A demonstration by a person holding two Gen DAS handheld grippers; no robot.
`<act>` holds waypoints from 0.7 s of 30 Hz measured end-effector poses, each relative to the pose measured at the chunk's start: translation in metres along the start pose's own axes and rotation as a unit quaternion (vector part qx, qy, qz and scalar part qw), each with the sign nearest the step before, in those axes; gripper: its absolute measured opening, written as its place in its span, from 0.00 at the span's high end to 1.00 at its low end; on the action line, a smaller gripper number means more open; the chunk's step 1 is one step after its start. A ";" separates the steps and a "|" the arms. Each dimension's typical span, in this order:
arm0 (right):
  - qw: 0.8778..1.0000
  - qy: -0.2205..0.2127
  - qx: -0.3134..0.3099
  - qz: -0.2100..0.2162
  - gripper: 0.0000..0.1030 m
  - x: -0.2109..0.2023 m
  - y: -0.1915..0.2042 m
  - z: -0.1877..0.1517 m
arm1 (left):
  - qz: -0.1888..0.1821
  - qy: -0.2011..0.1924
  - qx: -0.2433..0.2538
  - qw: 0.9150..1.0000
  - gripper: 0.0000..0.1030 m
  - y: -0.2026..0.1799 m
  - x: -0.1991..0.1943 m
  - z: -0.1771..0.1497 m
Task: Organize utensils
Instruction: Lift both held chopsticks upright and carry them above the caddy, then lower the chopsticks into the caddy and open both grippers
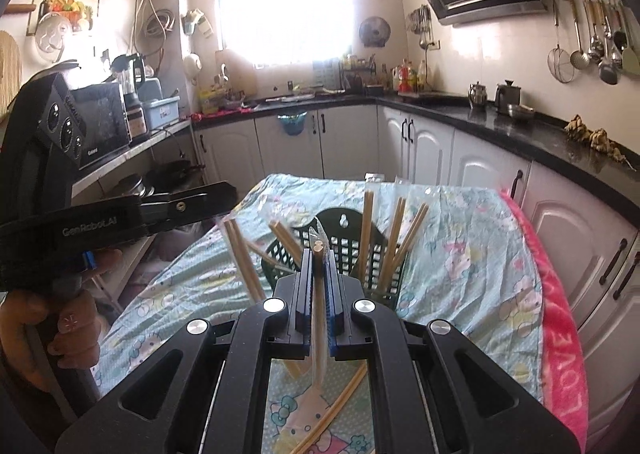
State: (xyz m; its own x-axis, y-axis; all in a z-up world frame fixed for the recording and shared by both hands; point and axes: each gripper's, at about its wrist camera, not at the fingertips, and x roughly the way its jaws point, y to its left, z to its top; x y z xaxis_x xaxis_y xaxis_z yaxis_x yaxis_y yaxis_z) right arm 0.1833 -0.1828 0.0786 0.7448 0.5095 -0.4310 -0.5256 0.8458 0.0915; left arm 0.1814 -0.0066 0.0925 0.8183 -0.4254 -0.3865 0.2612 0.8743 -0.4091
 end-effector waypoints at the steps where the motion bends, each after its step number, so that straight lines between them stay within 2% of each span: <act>1: 1.000 -0.002 0.001 0.000 0.94 -0.001 0.000 0.001 | -0.002 -0.002 0.003 1.000 0.99 -0.002 0.001 0.002; 14: 0.999 -0.054 0.001 -0.004 0.94 -0.012 -0.007 0.037 | -0.006 -0.047 0.042 0.998 0.99 -0.034 0.003 0.051; 21: 0.994 -0.106 -0.015 -0.021 0.94 -0.021 -0.011 0.072 | 0.007 -0.072 0.058 0.996 0.99 -0.043 0.009 0.073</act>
State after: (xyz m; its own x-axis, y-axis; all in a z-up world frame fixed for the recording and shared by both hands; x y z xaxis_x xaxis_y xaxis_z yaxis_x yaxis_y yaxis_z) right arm 0.2030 -0.1919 0.1513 0.8348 0.4976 -0.2356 -0.5011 0.8640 0.0489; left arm 0.2154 -0.0307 0.1670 0.8850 -0.3819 -0.2663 0.2990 0.9046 -0.3038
